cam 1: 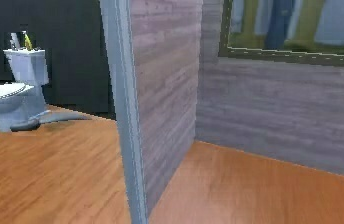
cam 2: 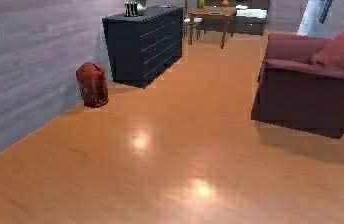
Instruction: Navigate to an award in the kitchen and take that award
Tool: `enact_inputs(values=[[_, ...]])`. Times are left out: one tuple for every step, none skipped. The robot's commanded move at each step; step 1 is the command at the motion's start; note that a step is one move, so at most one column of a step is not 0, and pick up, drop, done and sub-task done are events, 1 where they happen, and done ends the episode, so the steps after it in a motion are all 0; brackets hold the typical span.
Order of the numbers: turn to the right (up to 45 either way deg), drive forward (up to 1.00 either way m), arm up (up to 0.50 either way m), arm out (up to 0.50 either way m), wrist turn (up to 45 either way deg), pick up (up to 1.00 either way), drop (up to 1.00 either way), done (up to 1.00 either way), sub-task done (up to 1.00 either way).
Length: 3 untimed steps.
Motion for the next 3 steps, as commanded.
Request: enact_inputs(values=[[-18.0, 0.0, 0.0, 0.0, 0.0, 0.0, 0.0, 0.0, 0.0], [0.0, 0.5, 0.0, 0.0, 0.0, 0.0, 0.0, 0.0, 0.0], [-39.0, 0.0, 0.0, 0.0, 0.0, 0.0, 0.0, 0.0, 0.0]])
